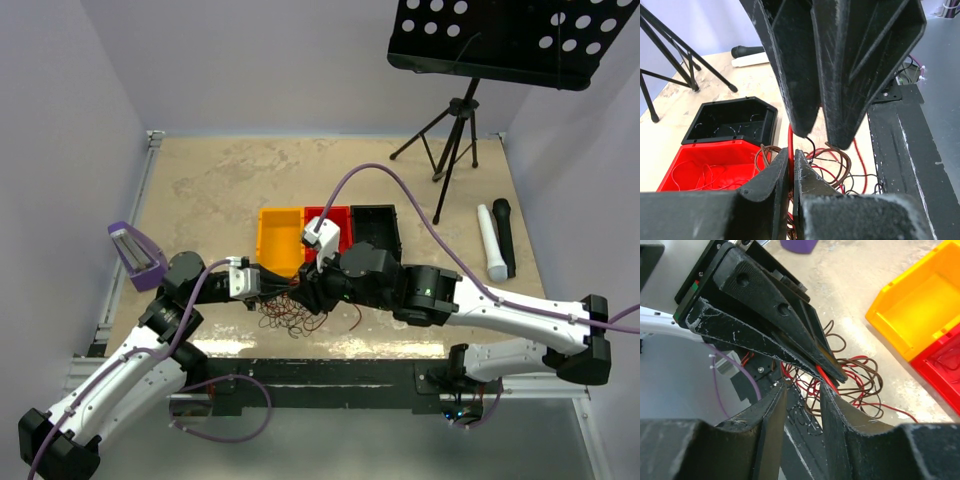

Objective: Untangle the cables
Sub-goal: Untie the cable.

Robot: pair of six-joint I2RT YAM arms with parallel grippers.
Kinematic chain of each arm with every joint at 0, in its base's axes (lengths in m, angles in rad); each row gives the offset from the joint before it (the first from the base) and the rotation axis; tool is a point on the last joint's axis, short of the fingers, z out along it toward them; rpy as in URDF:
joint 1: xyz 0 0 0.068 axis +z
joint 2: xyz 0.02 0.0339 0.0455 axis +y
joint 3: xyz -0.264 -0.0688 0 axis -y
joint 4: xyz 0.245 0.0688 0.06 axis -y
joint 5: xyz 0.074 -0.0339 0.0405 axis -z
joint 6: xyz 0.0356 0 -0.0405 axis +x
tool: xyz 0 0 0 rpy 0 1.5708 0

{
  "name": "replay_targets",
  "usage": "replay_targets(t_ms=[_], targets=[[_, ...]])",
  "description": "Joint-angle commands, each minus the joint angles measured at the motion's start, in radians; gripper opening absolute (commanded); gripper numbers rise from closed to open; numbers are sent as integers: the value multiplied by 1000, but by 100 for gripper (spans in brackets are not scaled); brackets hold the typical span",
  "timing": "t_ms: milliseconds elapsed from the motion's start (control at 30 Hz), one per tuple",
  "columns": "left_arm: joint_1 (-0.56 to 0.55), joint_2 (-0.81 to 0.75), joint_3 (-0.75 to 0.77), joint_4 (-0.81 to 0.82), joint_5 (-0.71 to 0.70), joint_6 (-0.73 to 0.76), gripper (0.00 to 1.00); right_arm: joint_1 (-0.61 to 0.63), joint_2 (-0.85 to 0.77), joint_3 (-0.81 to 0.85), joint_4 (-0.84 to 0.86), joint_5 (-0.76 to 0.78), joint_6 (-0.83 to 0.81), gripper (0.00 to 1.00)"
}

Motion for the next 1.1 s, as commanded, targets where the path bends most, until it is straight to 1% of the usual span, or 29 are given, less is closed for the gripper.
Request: replay_targets(t_ms=[0,167,300,533,600,767,867,1000,1067], targets=[[0,-5,36,24,31,-1,1,2,-16,85,-42,75,-30,38],[2,-5,34,15,38,0,2,2,-35,131,-74,71,-55,39],[0,-6,36,16,41,0,2,2,-30,127,-106,66,-95,39],[2,-5,39,12,38,8,2,2,8,95,-143,-44,-139,38],[0,-5,42,10,40,6,3,2,8,91,-146,-34,-144,38],[2,-2,42,10,41,5,3,2,21,102,-155,49,-153,36],[0,-3,45,12,41,3,3,3,36,107,-165,87,-161,30],[2,-5,48,9,40,5,3,2,62,108,-178,100,-165,22],[0,-6,48,6,38,7,3,2,68,117,-180,120,-171,16]])
